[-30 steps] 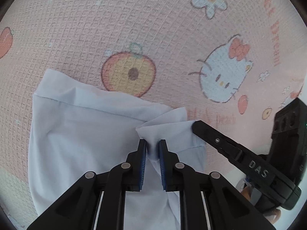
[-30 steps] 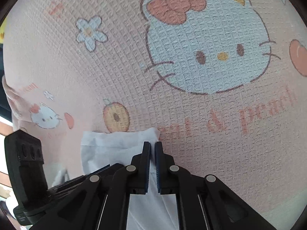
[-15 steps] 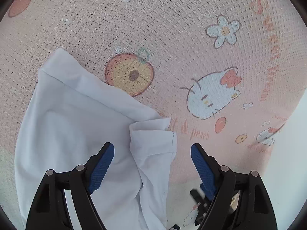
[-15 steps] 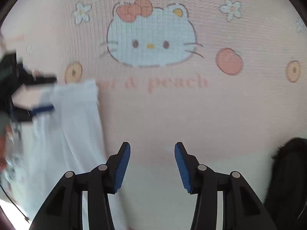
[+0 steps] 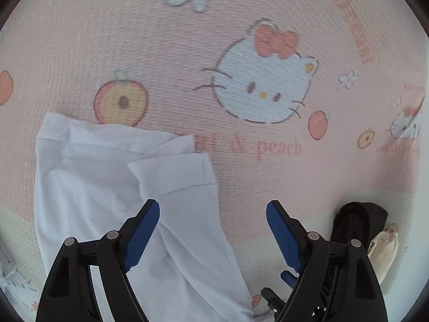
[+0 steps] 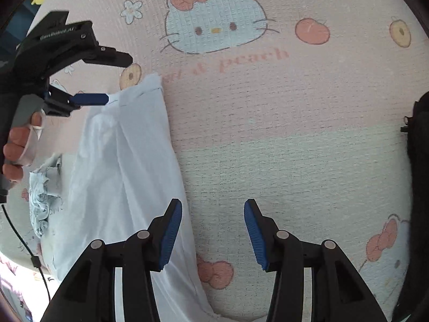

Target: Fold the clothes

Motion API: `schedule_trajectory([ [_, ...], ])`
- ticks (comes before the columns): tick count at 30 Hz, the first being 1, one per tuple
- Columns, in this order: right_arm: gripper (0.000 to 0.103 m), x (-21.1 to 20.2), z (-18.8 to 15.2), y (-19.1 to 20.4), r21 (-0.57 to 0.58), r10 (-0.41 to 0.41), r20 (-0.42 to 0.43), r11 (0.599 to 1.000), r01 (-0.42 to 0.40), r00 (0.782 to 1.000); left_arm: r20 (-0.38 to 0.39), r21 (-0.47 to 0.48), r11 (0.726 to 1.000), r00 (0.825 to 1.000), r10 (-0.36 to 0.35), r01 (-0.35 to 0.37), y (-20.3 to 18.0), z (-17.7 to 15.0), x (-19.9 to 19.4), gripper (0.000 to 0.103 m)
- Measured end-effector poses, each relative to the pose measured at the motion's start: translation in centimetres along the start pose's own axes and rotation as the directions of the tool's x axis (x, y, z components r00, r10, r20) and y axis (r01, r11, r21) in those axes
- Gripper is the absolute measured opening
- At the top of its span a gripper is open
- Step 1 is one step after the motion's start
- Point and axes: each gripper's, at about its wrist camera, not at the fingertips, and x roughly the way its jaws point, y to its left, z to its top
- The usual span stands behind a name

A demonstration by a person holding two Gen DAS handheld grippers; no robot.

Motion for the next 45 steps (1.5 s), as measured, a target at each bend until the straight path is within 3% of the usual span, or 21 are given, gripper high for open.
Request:
schedule_trajectory([
  [5,0.048,1.3,-1.0,-0.4,0.052,0.009,-0.047,0.999,-0.007,0.999,-0.045,0.037,0.996,0.996,0.082,-0.081,-2.3,-0.1,2.0,0.081],
  [11,0.047,2.2,-1.1,0.6,-0.006,-0.017,-0.078,1.000,0.017,0.997,-0.072,0.045,0.985,0.983,0.172,-0.169,-3.5,0.1,4.2,0.081],
  [15,0.047,2.2,-1.0,0.4,0.015,0.019,-0.071,1.000,-0.018,0.997,-0.076,0.099,0.963,0.963,0.259,-0.251,-4.6,0.1,5.7,0.080],
  [19,0.047,2.1,-1.0,0.4,-0.004,0.001,-0.058,1.000,-0.001,0.998,-0.097,0.179,0.927,0.931,0.351,-0.331,-5.7,-0.6,7.3,0.063],
  [21,0.047,1.9,-1.0,0.5,-0.022,0.006,-0.047,1.000,-0.007,0.999,-0.101,0.182,0.928,0.933,0.345,-0.324,-5.4,-0.8,7.6,0.055],
  [24,0.047,1.3,-1.1,1.0,-0.058,0.017,-0.018,0.998,-0.018,1.000,-0.110,0.178,0.936,0.939,0.327,-0.305,-4.6,-0.8,7.9,0.051],
  [27,0.047,1.1,-1.1,1.5,-0.093,-0.010,-0.004,0.996,0.010,1.000,-0.108,0.178,0.938,0.941,0.319,-0.298,-3.4,-0.9,7.6,0.031],
  [32,0.047,2.1,-0.8,2.5,-0.102,-0.029,-0.029,0.994,0.026,0.999,-0.122,0.125,0.967,0.964,0.236,-0.221,-1.6,-0.9,6.4,0.015],
  [37,0.047,2.3,-0.8,4.2,-0.145,-0.076,-0.012,0.987,0.074,0.997,-0.110,0.140,0.975,0.976,0.189,-0.173,-0.8,-1.3,5.2,0.010],
  [45,0.047,3.6,-0.5,6.6,-0.208,-0.136,-0.007,0.969,0.132,0.991,-0.118,0.128,0.981,0.979,0.164,-0.149,2.4,-2.6,3.1,0.009],
])
